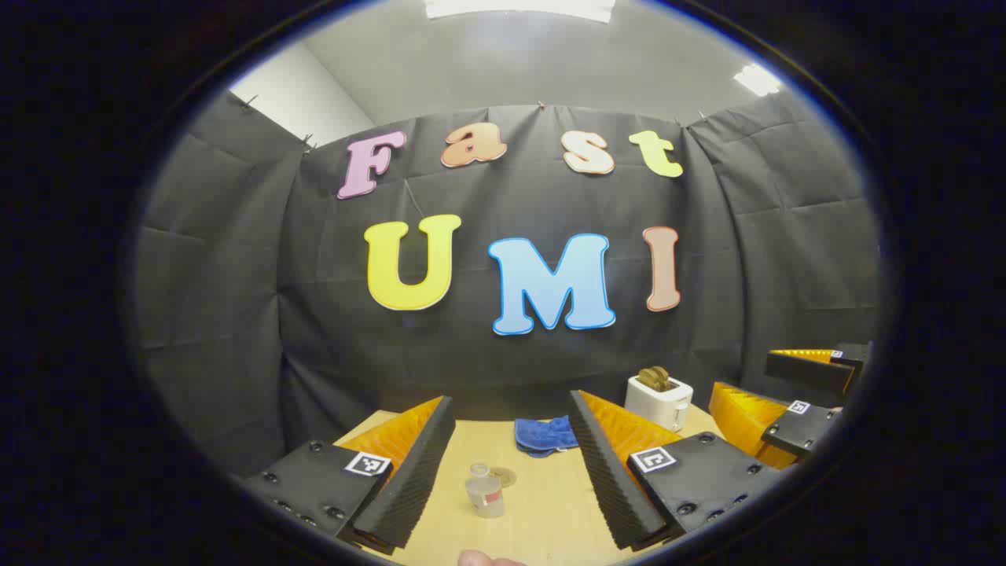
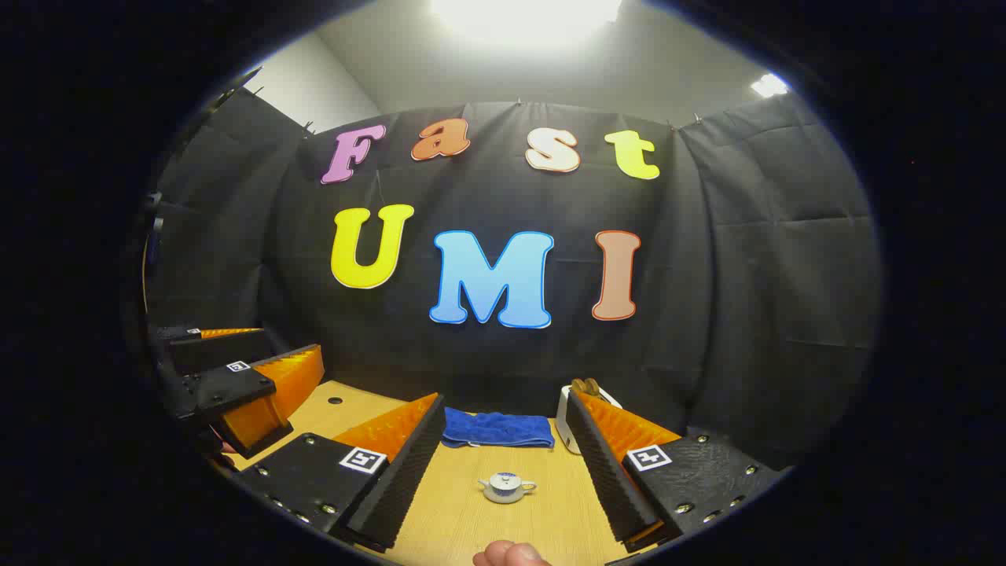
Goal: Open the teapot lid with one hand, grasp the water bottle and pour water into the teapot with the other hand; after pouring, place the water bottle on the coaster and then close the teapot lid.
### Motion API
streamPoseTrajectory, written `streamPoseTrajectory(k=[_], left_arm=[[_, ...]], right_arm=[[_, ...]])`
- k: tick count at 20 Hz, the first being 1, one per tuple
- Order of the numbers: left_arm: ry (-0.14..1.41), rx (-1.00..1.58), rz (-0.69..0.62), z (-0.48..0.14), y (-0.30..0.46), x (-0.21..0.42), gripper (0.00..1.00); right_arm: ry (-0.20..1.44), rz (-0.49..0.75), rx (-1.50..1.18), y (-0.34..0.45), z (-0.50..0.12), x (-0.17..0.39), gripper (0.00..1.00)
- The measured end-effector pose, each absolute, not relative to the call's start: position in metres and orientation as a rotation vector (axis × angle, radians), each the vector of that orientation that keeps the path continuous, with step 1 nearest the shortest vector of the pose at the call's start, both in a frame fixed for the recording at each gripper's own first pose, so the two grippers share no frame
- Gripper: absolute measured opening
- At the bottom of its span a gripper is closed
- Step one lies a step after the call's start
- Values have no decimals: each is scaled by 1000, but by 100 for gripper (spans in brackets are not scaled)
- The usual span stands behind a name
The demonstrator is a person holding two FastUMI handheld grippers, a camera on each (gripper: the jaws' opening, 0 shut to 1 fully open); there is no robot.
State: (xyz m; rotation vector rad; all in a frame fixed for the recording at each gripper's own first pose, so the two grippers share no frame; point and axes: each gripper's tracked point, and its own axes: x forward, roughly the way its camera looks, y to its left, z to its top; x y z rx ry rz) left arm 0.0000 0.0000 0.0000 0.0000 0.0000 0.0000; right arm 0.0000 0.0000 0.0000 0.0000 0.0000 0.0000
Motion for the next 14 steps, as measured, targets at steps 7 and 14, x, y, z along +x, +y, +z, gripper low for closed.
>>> streamPoseTrajectory(k=[7,14], left_arm=[[9,-2,-4,-2,1,-3,100],[15,-1,-1,-5,5,-3,100]], right_arm=[[10,26,11,6,-4,1,95],[51,21,39,5,-18,8,95]])
